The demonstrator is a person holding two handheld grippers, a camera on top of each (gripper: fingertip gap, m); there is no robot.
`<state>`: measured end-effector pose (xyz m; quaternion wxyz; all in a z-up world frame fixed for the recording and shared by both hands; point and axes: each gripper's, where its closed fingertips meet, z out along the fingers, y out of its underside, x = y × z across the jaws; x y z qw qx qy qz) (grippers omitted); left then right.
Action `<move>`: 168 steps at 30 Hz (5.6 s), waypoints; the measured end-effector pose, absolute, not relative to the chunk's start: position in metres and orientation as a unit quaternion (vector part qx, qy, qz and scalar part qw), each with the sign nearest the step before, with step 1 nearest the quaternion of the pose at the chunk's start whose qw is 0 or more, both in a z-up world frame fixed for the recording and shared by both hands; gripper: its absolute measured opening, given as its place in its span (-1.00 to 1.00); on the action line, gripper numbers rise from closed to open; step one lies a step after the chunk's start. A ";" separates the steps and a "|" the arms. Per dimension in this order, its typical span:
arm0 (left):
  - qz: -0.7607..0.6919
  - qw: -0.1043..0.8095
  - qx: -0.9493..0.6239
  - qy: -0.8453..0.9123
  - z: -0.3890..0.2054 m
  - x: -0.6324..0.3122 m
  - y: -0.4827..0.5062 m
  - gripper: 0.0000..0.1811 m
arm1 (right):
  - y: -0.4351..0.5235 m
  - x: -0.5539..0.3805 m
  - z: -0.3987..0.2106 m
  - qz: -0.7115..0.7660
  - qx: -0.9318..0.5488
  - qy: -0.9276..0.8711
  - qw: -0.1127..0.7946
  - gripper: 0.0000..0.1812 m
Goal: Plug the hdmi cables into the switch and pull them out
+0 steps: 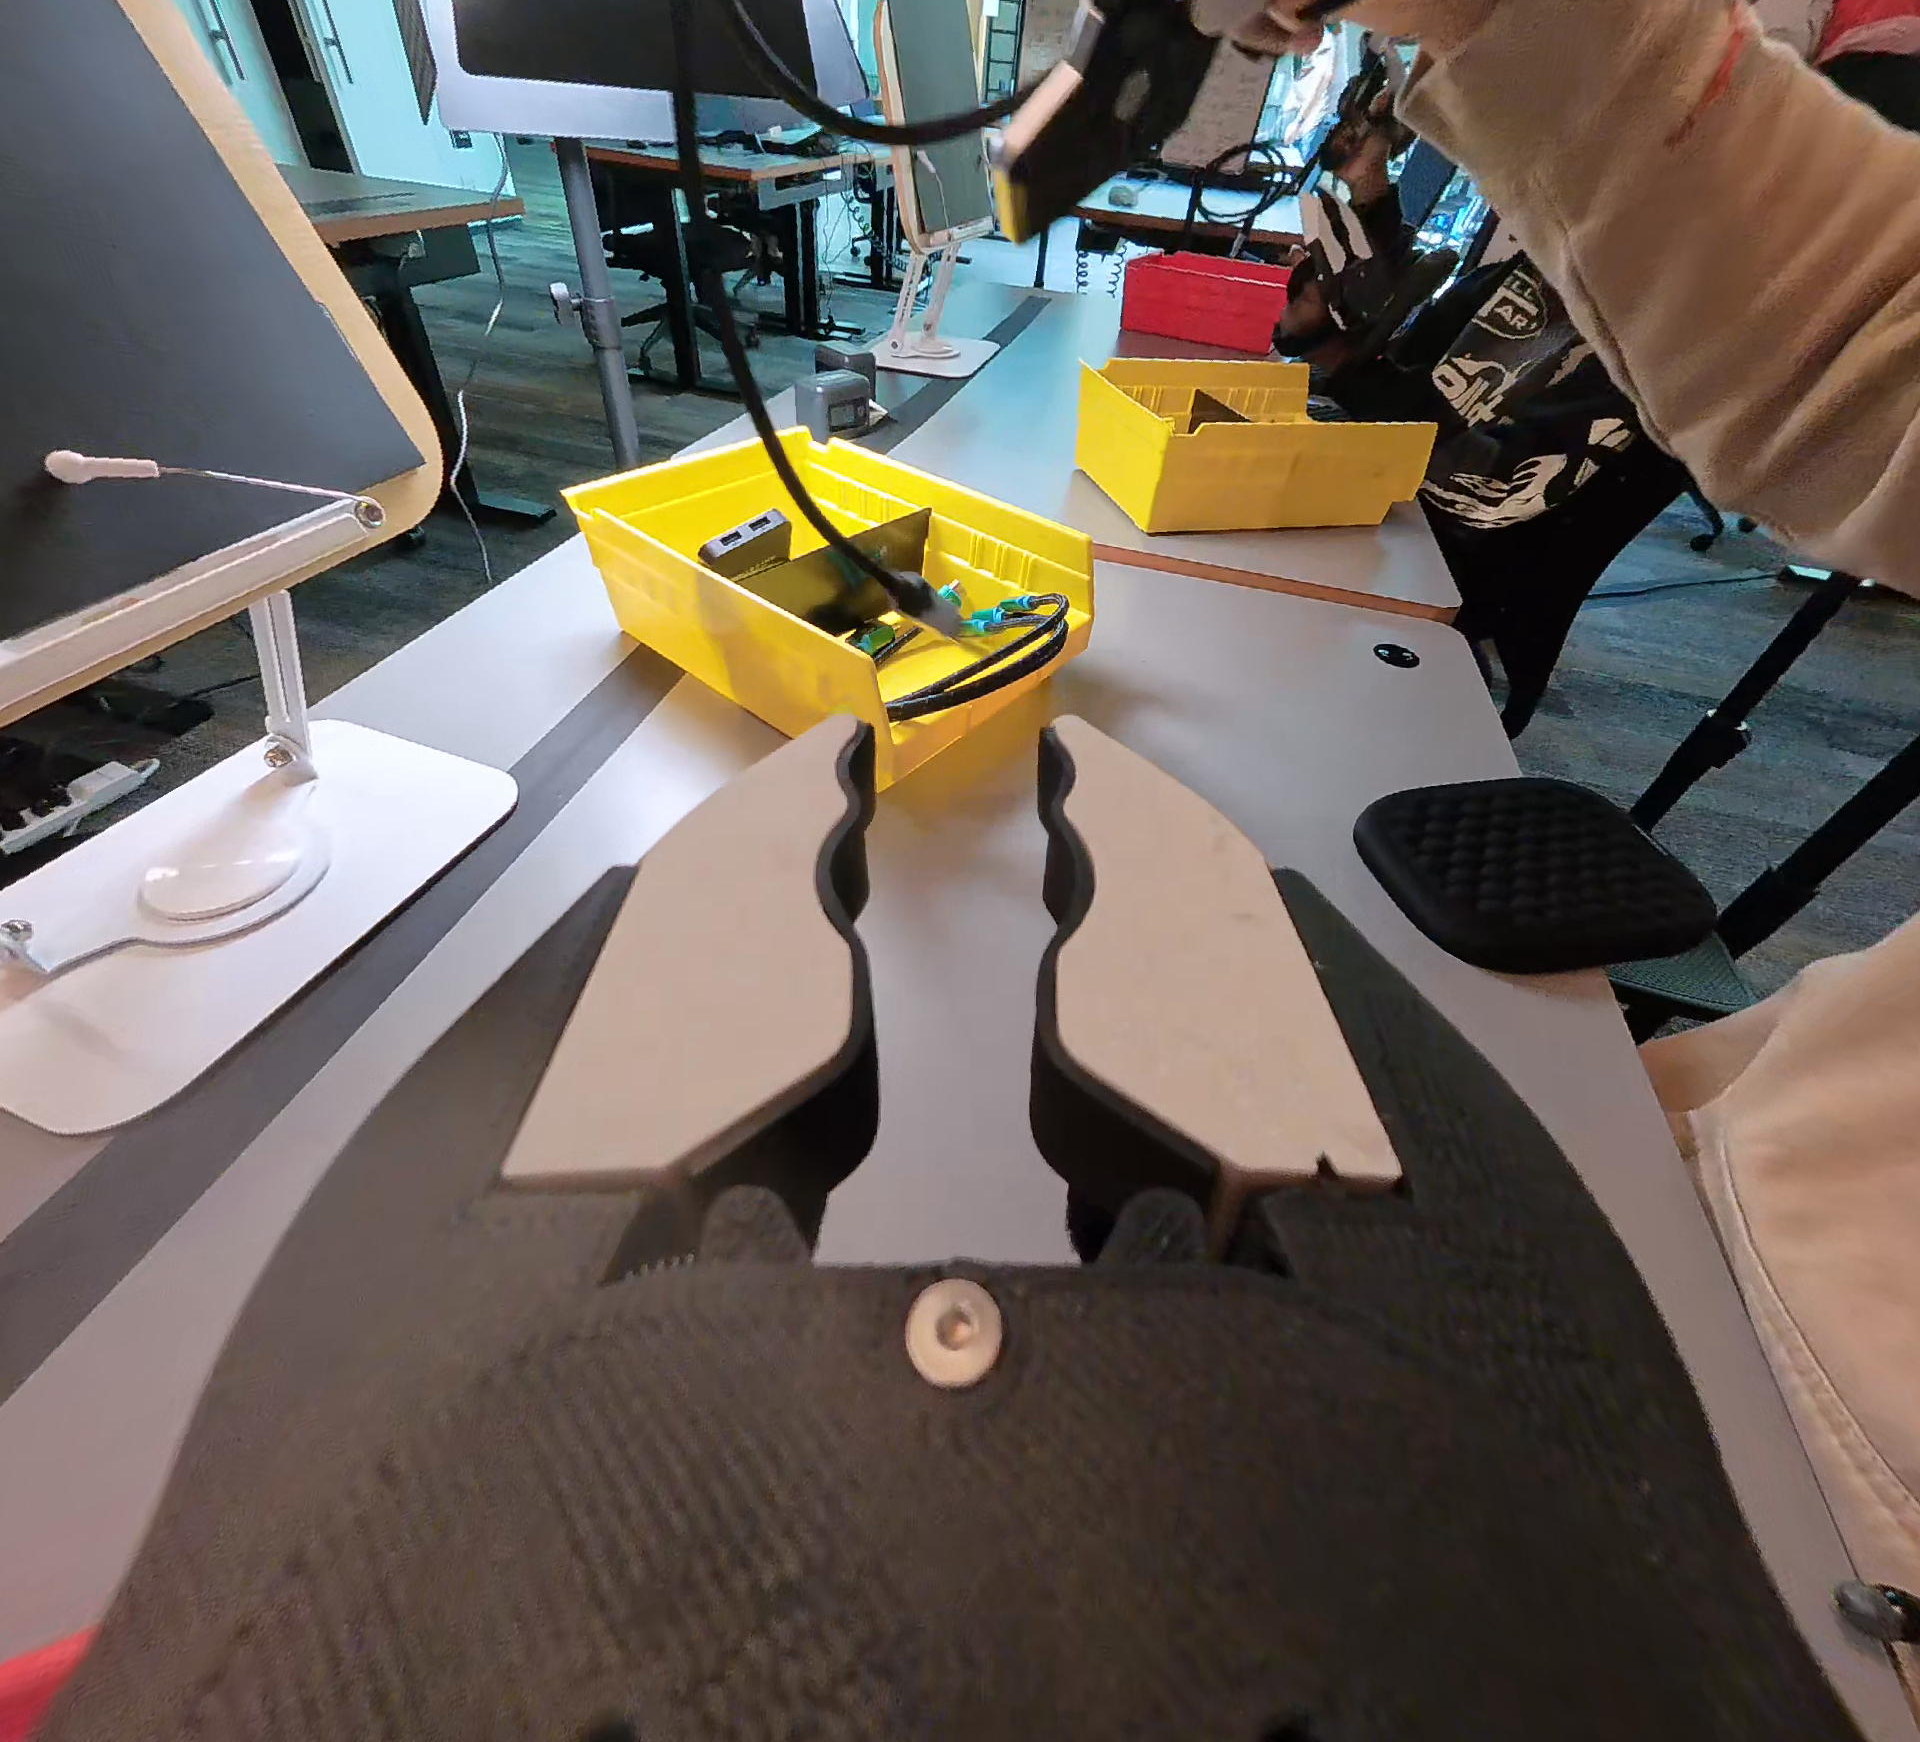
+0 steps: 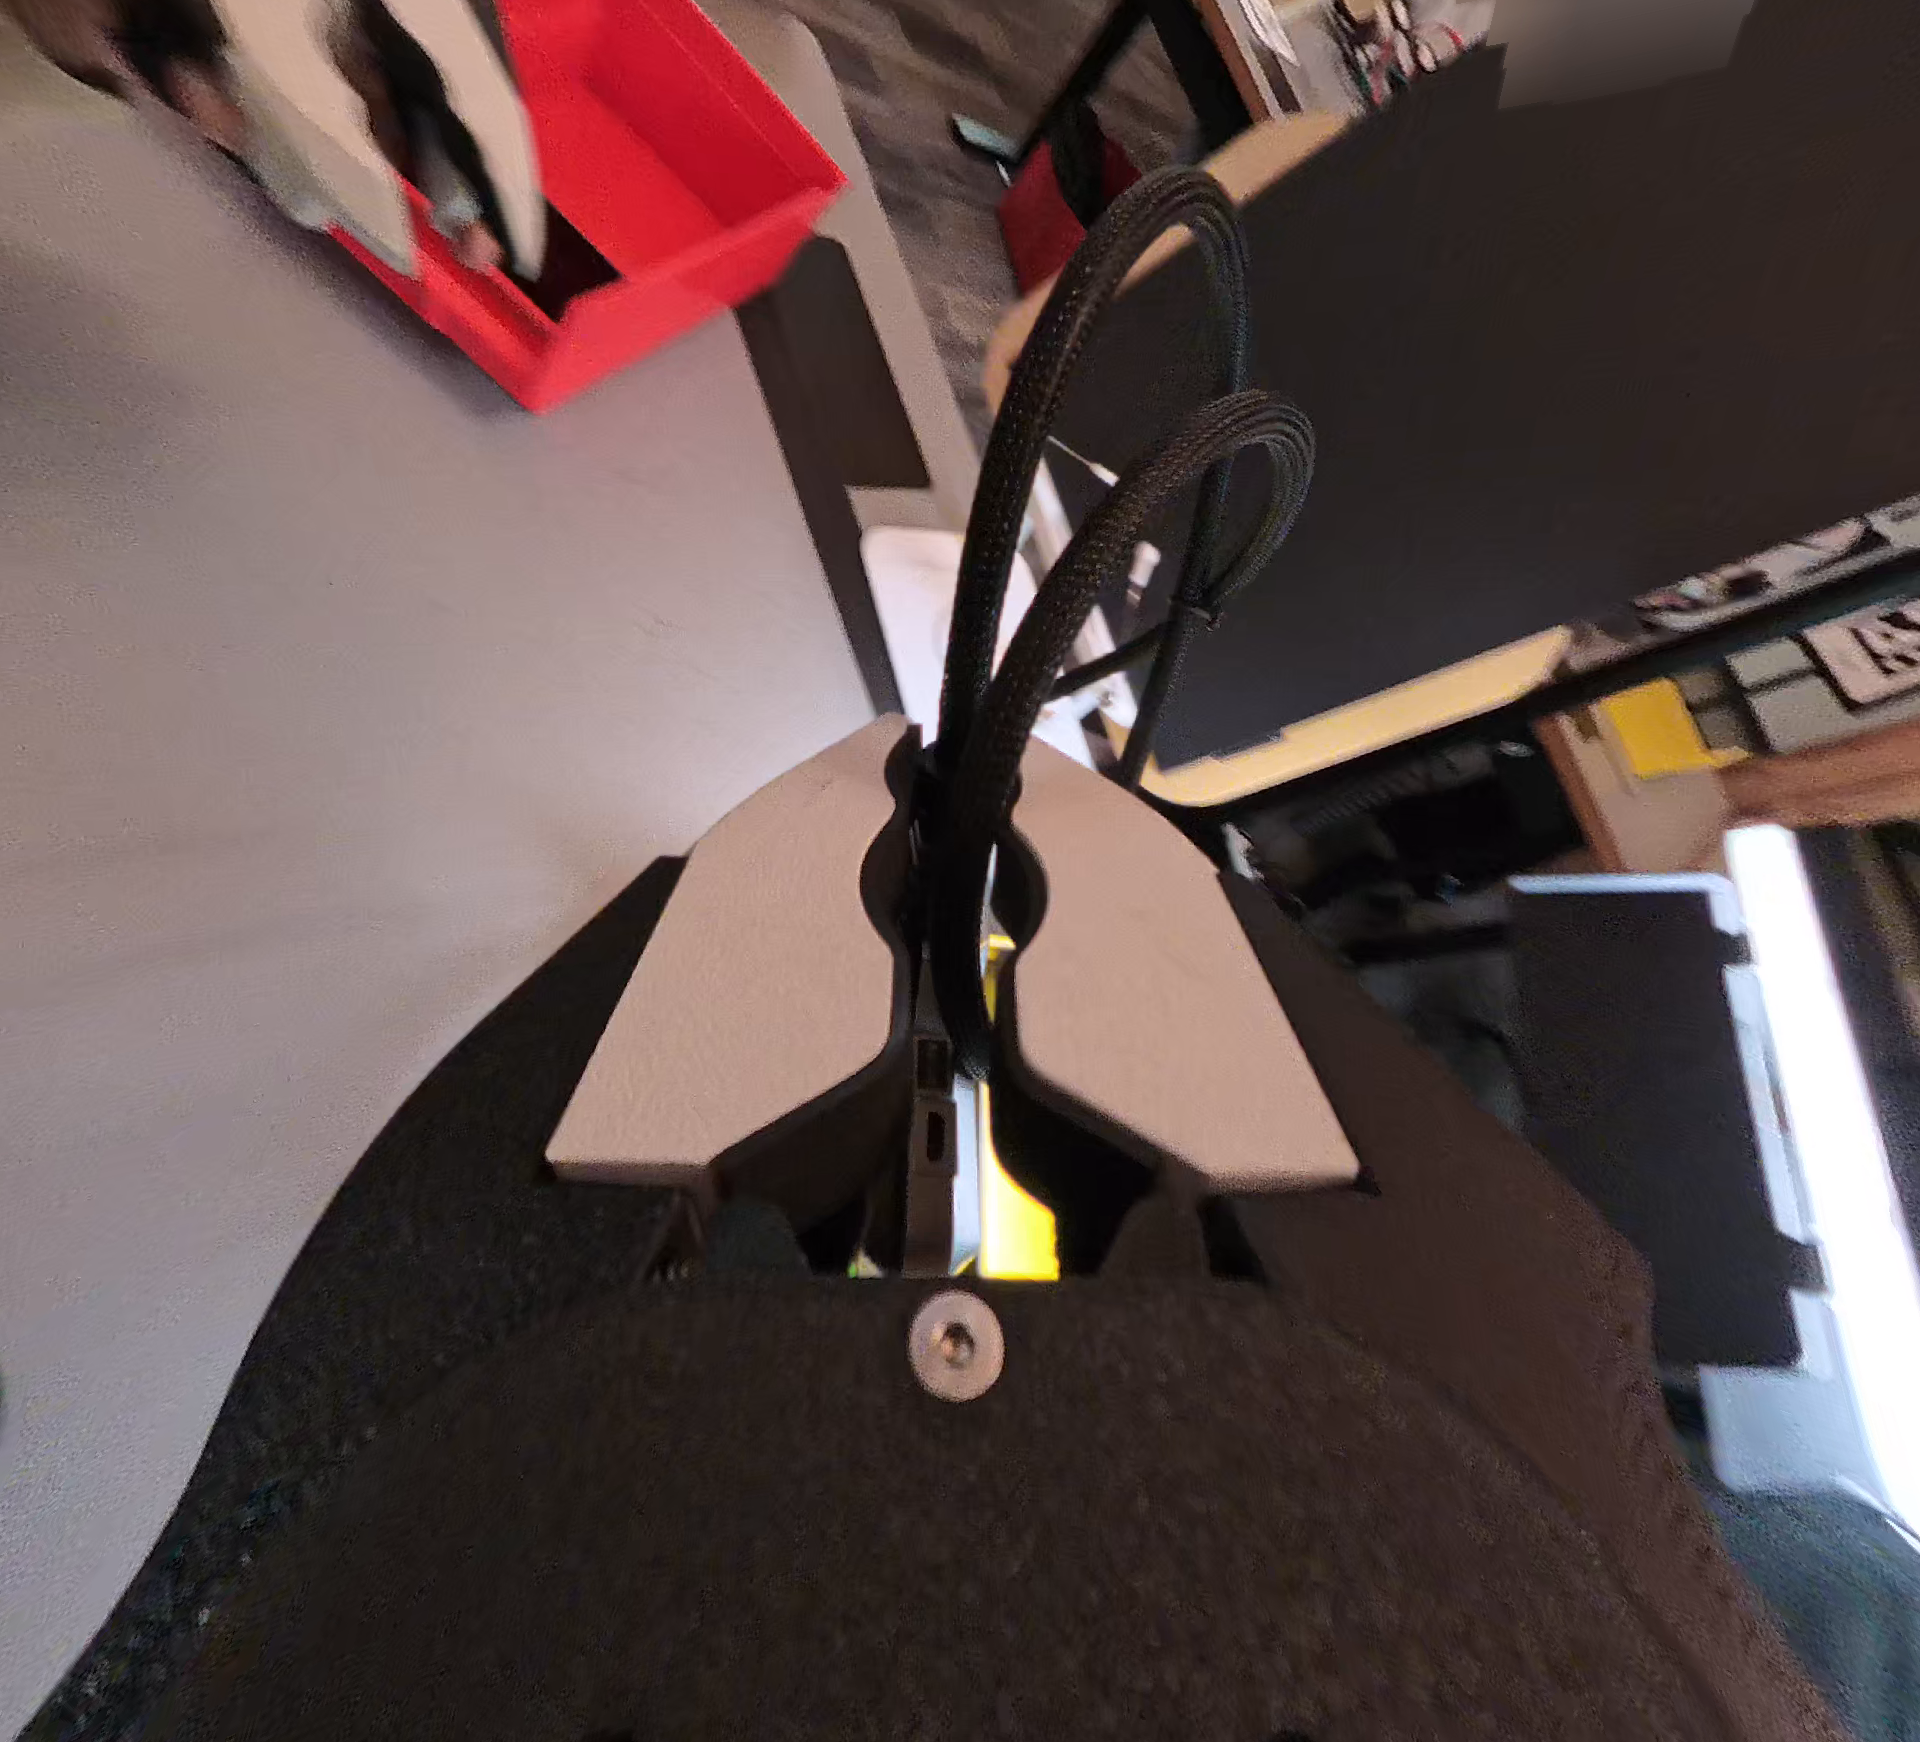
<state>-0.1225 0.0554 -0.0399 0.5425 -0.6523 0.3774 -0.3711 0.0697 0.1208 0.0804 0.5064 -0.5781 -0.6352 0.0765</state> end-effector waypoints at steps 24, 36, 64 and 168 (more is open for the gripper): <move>-0.346 0.498 -0.702 0.373 -0.083 -0.122 0.078 -0.68 | 0.312 0.184 -0.133 -0.030 -0.762 -0.512 0.396 -0.88; -0.316 0.490 -0.728 0.361 -0.094 -0.133 0.088 -0.63 | 0.318 0.182 -0.153 0.017 -0.798 -0.453 0.397 -0.42; -0.130 0.456 -0.832 0.288 -0.098 -0.251 0.076 -0.50 | 0.132 0.118 -0.226 -0.025 -0.777 -0.473 0.415 -0.51; 0.035 0.628 -0.770 -0.104 -0.138 -0.412 -0.106 -0.79 | -0.011 -0.270 -0.161 0.310 -0.716 -0.361 0.511 -0.83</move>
